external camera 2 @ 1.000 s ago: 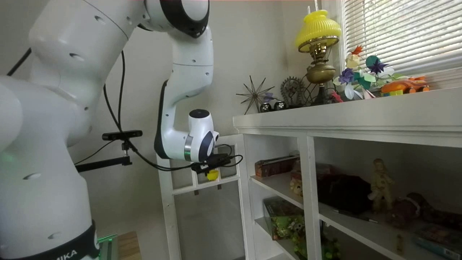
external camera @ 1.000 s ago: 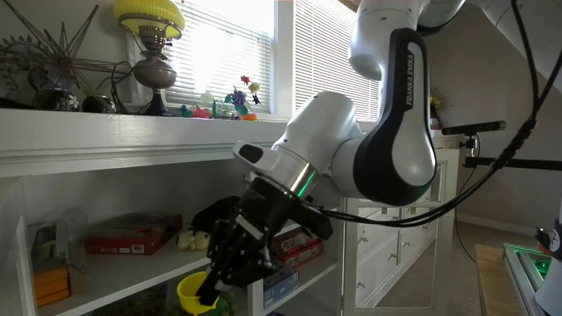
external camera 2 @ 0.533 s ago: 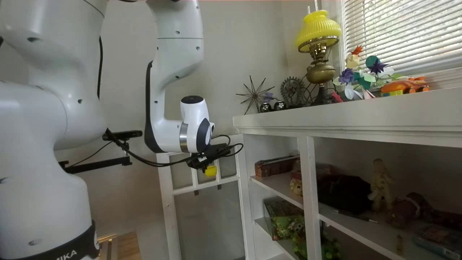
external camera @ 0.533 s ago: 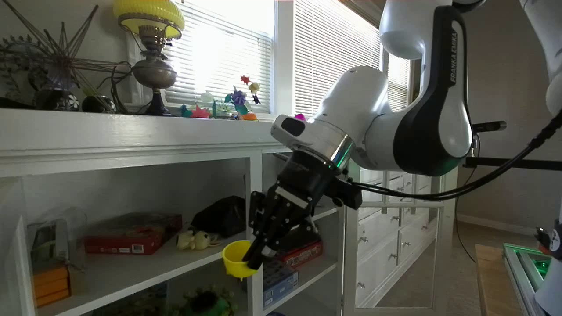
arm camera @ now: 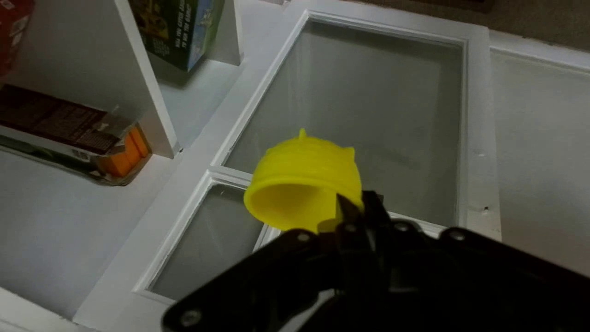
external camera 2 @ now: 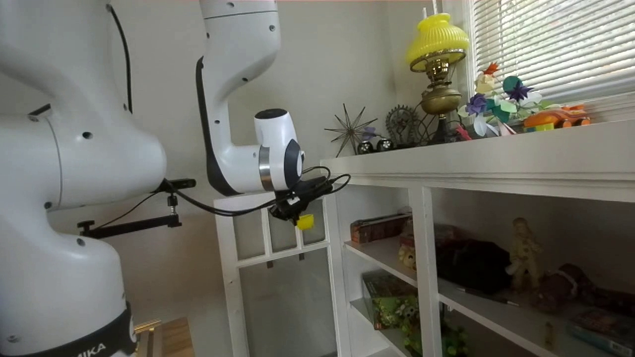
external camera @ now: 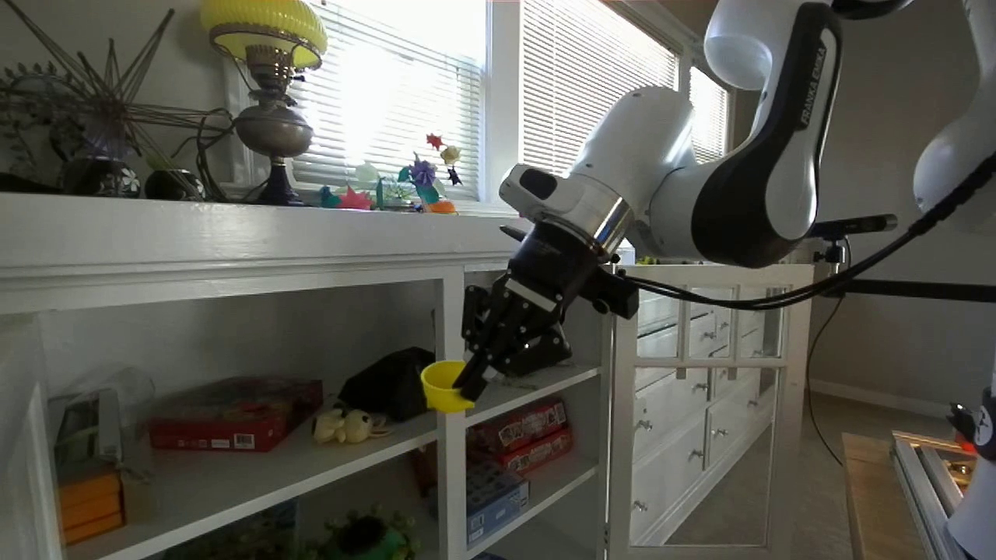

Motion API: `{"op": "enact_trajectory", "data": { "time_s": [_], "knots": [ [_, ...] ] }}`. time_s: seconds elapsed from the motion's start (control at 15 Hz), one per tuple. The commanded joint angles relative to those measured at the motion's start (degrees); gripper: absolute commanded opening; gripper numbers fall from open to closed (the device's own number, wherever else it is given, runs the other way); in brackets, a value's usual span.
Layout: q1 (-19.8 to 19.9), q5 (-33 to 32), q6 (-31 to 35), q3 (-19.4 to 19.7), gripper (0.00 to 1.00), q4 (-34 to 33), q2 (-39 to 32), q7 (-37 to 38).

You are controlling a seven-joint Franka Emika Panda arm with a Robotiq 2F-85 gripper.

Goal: Remove the yellow bowl from the cabinet

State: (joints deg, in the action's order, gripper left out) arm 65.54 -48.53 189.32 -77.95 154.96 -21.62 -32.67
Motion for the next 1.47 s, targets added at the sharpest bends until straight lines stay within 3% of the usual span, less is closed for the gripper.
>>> {"op": "enact_trajectory", "data": {
  "time_s": [0.0, 0.33, 0.6, 1.0, 1.4],
  "knots": [
    [13.52, -3.67, -8.36, -13.2, 0.02, -0.96, -6.7, -0.3],
    [25.99, -0.94, -23.72, -29.23, 0.02, -0.26, -18.31, -3.68],
    [30.47, -1.38, -35.45, -35.51, 0.02, -2.07, -27.36, -3.41],
    [32.99, -0.72, -47.05, -40.71, 0.02, -6.32, -37.21, -4.66],
    [31.33, -1.46, -49.07, -42.07, 0.02, -13.44, -38.21, -1.04]
  ]
}}
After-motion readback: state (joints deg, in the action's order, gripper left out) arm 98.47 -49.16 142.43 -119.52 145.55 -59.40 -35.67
